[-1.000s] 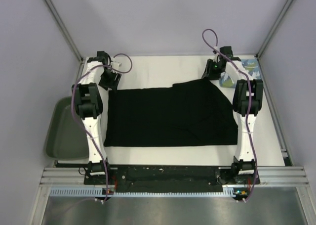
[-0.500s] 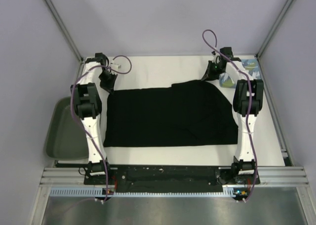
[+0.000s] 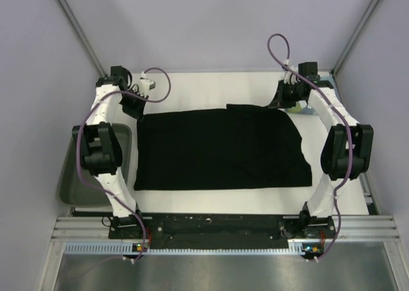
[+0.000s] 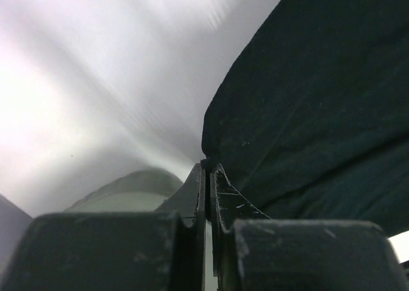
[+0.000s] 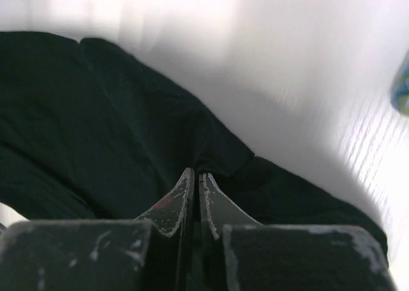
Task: Fold and stack the t-shirts
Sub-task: Grap the side of the flattened tshirt furthest away from the robot with both arms, then fold the other side of the tshirt into a rectangle
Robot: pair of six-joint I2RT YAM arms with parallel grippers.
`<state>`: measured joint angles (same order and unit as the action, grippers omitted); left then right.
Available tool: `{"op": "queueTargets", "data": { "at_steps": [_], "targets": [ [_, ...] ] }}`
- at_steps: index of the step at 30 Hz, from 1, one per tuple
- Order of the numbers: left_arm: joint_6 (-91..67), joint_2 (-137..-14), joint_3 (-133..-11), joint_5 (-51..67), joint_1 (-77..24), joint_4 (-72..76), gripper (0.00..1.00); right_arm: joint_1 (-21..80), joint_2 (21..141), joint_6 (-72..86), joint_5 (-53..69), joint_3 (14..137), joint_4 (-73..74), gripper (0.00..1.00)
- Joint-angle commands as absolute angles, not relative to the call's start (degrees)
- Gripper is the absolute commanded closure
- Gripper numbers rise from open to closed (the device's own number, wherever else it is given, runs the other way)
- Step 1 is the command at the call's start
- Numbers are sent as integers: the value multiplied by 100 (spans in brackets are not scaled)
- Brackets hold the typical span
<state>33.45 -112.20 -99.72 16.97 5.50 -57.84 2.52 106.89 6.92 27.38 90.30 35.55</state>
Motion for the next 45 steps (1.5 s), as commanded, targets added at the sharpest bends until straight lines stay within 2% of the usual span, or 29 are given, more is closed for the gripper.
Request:
{"op": "queueTargets", "data": {
  "at_steps": [1, 10, 19, 25, 30, 37, 45],
  "targets": [
    [3867, -10776, -9485, 1627, 580, -5722, 100, 290, 9889, 264, 2453, 8229, 3507, 100],
    [4429, -10134, -8491, 1450, 589, -5783, 100, 290, 8886, 202, 2118, 6751, 3507, 100],
    [4649, -10177, -7752, 1055, 589, -5581, 100, 290, 8859, 325, 1600, 6021, 3498, 100],
    [4667, -10397, -7769, 1046, 580, -5599, 100, 290, 8956, 474, 1398, 5643, 3542, 87],
    [4737, -10389, -7866, 1265, 571, -5695, 100, 290, 8930, 457, 1301, 5660, 3744, 61],
    [4843, -10283, -7822, 1362, 563, -5704, 100, 290, 8376, 378, 1432, 5862, 3561, 60],
    [4808, -10248, -7849, 1354, 554, -5678, 100, 290, 9210, 677, 1617, 5986, 3270, 59]
  ]
}}
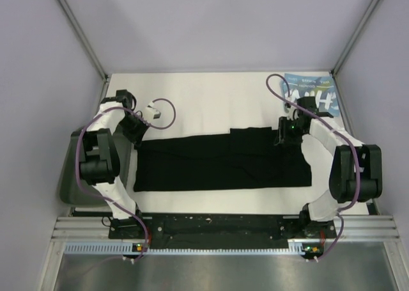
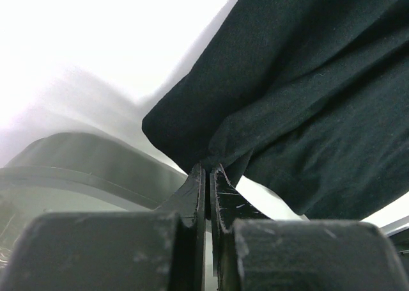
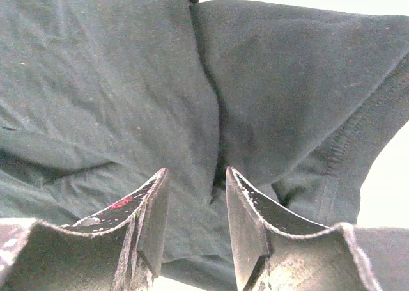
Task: Fold and stack the t-shirts
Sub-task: Fold the other side of the tshirt into a rectangle
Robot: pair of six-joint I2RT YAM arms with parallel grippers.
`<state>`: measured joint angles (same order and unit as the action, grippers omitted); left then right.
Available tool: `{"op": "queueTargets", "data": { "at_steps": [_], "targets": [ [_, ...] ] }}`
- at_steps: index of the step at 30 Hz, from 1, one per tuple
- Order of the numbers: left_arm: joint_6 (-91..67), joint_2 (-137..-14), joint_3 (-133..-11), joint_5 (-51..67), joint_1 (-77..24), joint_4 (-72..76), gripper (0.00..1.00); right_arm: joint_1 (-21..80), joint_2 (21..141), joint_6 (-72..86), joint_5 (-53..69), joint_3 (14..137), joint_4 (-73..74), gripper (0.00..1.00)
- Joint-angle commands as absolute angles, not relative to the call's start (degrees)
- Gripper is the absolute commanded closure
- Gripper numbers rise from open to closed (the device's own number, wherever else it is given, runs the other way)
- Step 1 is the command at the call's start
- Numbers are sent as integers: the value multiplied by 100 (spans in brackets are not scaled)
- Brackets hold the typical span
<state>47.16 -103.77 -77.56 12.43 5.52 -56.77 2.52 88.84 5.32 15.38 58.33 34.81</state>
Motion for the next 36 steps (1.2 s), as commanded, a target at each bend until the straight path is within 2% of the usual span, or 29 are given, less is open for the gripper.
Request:
{"op": "queueTargets", "data": {
  "at_steps": [1, 3, 5, 8, 14, 25, 29, 34, 36],
  "targets": [
    [4808, -10239, -7849, 1354, 545, -5686, 100, 290, 9272, 659, 1617, 5977, 3226, 59],
    [4808, -10239, -7857, 1345, 545, -5686, 100, 290, 9334, 615, 1635, 5907, 3129, 62],
    [4808, -10231, -7866, 1336, 536, -5687, 100, 290, 9369, 615, 1617, 5836, 3041, 75],
    [4808, -10204, -7901, 1292, 527, -5660, 100, 290, 9256, 659, 1294, 5766, 3023, 100],
    [4939, -10037, -7866, 1275, 475, -5467, 100, 281, 8430, 572, 572, 5695, 3409, 100],
    [5194, -9809, -7709, 1186, 413, -5318, 100, 272, 7972, 387, 650, 5520, 4157, 100],
    [5274, -9782, -7384, 1038, 299, -5107, 100, 281, 8234, 431, 931, 5475, 4289, 100],
    [5124, -9809, -7418, 1046, 220, -4922, 100, 264, 8621, 378, 1089, 5590, 4412, 94],
    [5115, -9826, -7462, 1090, 202, -4913, 100, 264, 8771, 369, 1282, 5634, 4543, 82]
  ]
}}
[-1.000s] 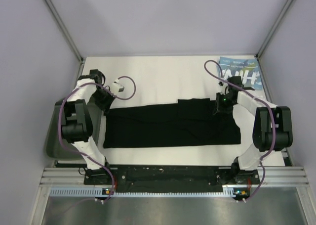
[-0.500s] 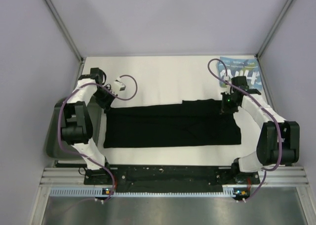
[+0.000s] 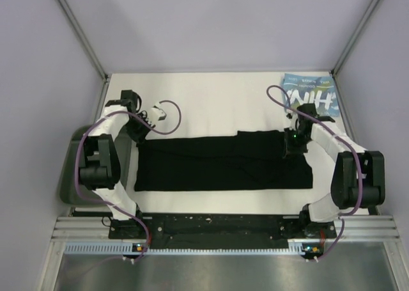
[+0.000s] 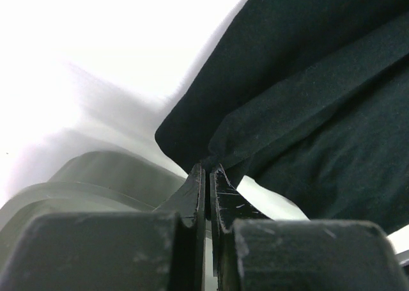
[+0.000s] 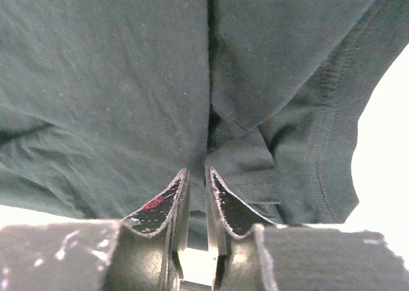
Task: Fold and stack the t-shirts
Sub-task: Fold the other side of the tshirt into a rectangle
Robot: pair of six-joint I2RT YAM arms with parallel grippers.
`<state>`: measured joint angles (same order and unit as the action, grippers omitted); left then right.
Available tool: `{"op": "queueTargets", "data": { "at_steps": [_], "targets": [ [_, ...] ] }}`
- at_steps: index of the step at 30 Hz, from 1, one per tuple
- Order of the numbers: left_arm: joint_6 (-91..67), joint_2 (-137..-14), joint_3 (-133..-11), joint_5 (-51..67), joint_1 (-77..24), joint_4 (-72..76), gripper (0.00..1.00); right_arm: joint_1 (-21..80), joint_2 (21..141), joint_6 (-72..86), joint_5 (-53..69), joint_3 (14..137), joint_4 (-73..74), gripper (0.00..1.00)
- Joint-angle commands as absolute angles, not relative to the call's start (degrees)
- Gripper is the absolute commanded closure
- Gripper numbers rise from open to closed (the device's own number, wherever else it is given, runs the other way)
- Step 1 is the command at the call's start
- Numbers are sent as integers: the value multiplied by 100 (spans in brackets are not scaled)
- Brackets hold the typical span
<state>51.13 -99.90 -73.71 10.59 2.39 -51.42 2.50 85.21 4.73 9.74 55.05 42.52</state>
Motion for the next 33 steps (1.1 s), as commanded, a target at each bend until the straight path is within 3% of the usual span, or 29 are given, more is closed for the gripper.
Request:
{"op": "queueTargets", "data": {
  "at_steps": [1, 2, 5, 9, 21, 26, 31, 33],
  "targets": [
    [5107, -9826, -7488, 1081, 185, -4922, 100, 272, 8841, 360, 1283, 5651, 4596, 68],
    [5106, -9826, -7488, 1081, 185, -4922, 100, 272, 8885, 369, 1214, 5686, 4640, 61],
    [5107, -9826, -7488, 1107, 158, -4957, 100, 273, 8799, 378, 941, 5783, 4588, 59],
    [5115, -9826, -7497, 1125, 149, -4948, 100, 281, 8456, 457, 993, 5976, 4202, 68],
    [5089, -9800, -7506, 1151, 132, -4966, 100, 281, 9202, 457, 914, 6205, 3718, 70],
    [5080, -9817, -7532, 1134, 132, -4974, 100, 290, 9369, 448, 1028, 6108, 3525, 78],
    [5080, -9826, -7550, 1125, 132, -4992, 100, 290, 9352, 501, 888, 6029, 3533, 100],
    [5080, -9817, -7550, 1134, 141, -5001, 100, 264, 9229, 527, 853, 5986, 3551, 100]
  ]
}}
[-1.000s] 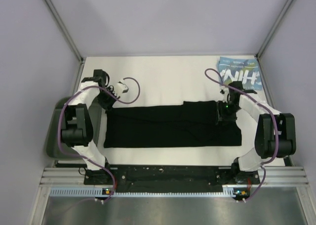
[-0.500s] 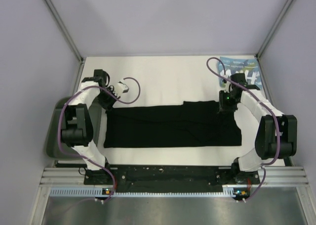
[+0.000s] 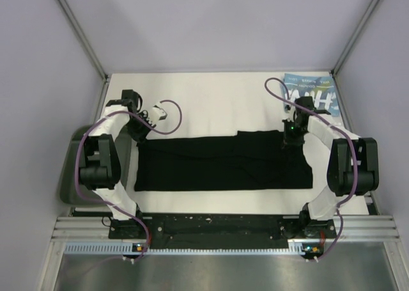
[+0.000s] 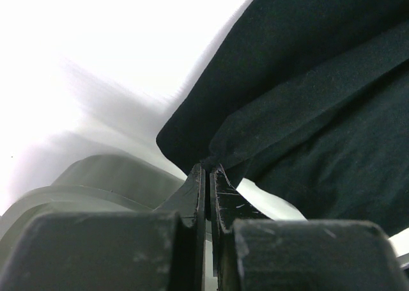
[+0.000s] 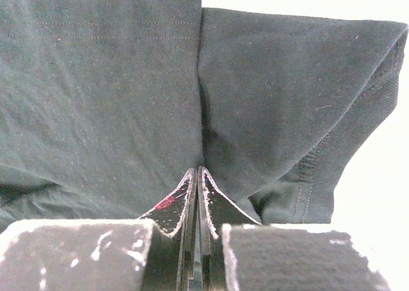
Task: Fold and stack the t-shirts
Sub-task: Fold the other side of the tshirt into a rectangle
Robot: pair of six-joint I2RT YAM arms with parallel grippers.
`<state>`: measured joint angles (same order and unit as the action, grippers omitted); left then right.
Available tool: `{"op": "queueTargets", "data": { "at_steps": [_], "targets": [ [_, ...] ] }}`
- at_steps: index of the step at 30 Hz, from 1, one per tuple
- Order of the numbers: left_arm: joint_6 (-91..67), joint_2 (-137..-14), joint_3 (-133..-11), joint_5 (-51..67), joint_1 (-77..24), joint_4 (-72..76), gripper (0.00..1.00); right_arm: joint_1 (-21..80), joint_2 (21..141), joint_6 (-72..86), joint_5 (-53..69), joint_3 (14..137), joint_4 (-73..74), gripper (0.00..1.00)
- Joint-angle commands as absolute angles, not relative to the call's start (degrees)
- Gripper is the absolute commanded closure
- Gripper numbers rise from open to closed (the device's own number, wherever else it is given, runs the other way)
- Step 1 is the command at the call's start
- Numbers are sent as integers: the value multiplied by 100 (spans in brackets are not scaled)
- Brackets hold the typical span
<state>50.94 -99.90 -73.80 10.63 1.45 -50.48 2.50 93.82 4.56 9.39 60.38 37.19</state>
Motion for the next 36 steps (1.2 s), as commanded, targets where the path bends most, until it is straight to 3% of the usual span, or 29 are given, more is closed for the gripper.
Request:
{"op": "queueTargets", "data": {
  "at_steps": [1, 4, 8, 13, 20, 25, 36],
  "targets": [
    [5089, -9826, -7559, 1134, 132, -5001, 100, 246, 9211, 536, 861, 5968, 3568, 100],
    [5089, -9844, -7576, 1134, 132, -5001, 100, 211, 9167, 545, 835, 5942, 3604, 100],
    [5089, -9852, -7611, 1160, 132, -5001, 100, 202, 9281, 545, 799, 5976, 3638, 85],
    [5106, -9835, -7576, 1151, 132, -5001, 100, 193, 9413, 545, 870, 5836, 3648, 80],
    [5115, -9826, -7567, 1151, 141, -5010, 100, 193, 9527, 571, 1169, 5845, 3647, 82],
    [5124, -9809, -7576, 1134, 132, -5010, 100, 193, 9308, 580, 1090, 5845, 3665, 100],
    [5133, -9809, -7743, 1098, 132, -4957, 100, 176, 8640, 527, 984, 5827, 4218, 100]
  ]
}}
